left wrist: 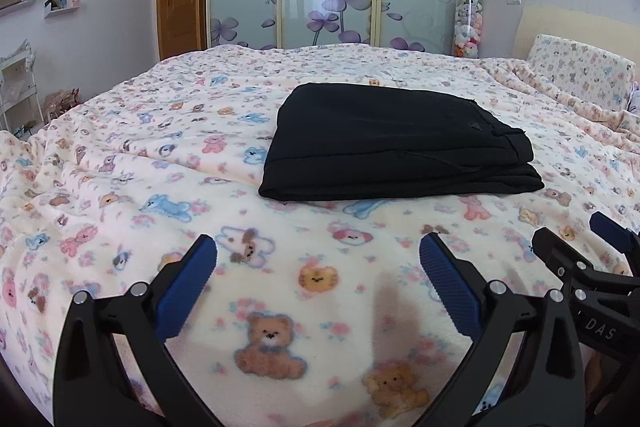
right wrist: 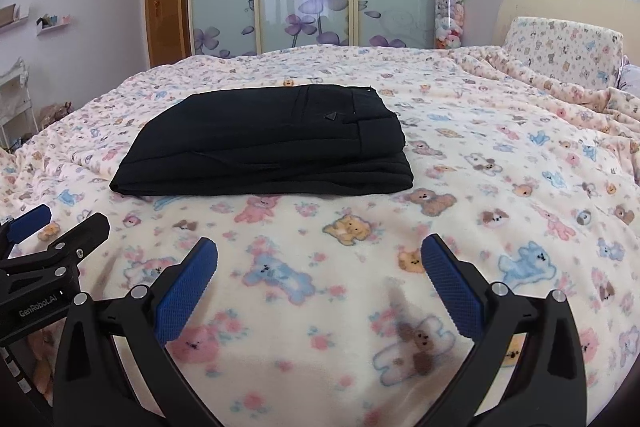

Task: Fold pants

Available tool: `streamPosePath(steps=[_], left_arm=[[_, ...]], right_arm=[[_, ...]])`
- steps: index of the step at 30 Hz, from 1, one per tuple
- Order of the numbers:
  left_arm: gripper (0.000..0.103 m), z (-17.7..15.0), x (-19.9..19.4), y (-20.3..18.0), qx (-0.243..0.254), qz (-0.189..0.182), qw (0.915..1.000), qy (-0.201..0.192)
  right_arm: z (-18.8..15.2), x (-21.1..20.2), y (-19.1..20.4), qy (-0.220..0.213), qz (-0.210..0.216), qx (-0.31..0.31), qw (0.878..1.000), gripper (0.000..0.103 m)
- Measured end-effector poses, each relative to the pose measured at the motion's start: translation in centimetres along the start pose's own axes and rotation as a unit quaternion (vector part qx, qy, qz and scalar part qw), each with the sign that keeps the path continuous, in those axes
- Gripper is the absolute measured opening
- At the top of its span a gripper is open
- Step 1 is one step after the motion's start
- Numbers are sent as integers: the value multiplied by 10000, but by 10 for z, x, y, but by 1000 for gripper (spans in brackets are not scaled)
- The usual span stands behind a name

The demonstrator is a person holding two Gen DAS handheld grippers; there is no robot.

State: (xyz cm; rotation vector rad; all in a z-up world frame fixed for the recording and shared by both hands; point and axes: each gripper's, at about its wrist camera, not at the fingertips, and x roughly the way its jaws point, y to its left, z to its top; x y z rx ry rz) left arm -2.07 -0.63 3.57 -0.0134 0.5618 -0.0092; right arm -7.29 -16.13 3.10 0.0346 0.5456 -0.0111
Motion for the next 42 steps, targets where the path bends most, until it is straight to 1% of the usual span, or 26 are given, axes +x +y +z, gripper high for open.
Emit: streamPosePath(steps=[4, 8, 14, 19, 35, 42], left_arm=[[101, 1, -3, 0, -20, 51, 10000, -74], [101, 1, -6, 0, -19, 22, 9999, -164], [101, 0, -12, -4, 55, 97, 9995, -300], [101, 0, -10, -4, 43, 110, 9996, -251], [101, -2, -7, 9, -280, 161, 9993, -166], [101, -2, -7, 10, -288, 153, 9993, -173]], right_arm=[[-1, 0, -2, 14, 35, 92, 10000, 102], [-1, -1, -1, -18, 39, 53, 10000, 102], [-2, -1, 1, -16, 35, 50, 10000, 102], [-2, -1, 1, -18, 32, 47, 10000, 102], [-3, -2, 0, -28, 24, 81, 10000, 102], [-3, -3, -1, -31, 16, 99, 9999, 102]])
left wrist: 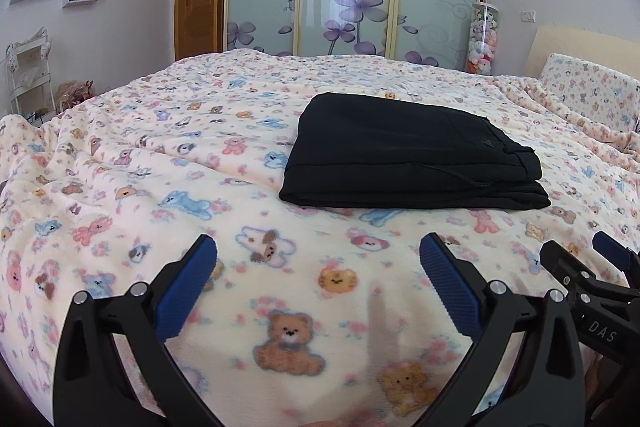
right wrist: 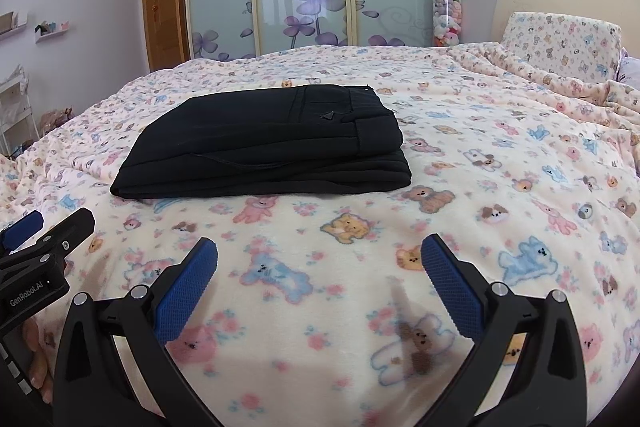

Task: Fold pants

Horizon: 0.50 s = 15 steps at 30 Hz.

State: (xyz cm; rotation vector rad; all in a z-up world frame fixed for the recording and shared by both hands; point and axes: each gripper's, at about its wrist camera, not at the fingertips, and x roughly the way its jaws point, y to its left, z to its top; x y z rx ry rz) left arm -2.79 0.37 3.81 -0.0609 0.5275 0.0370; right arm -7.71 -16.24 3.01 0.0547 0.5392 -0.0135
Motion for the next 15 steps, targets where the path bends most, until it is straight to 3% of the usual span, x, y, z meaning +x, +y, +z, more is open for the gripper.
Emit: streamPosePath(steps=[15], left_arm=[[101, 1, -1, 1, -15, -21, 10000, 4]], right_arm=[[0, 0, 0, 1, 3, 1, 10000, 102]])
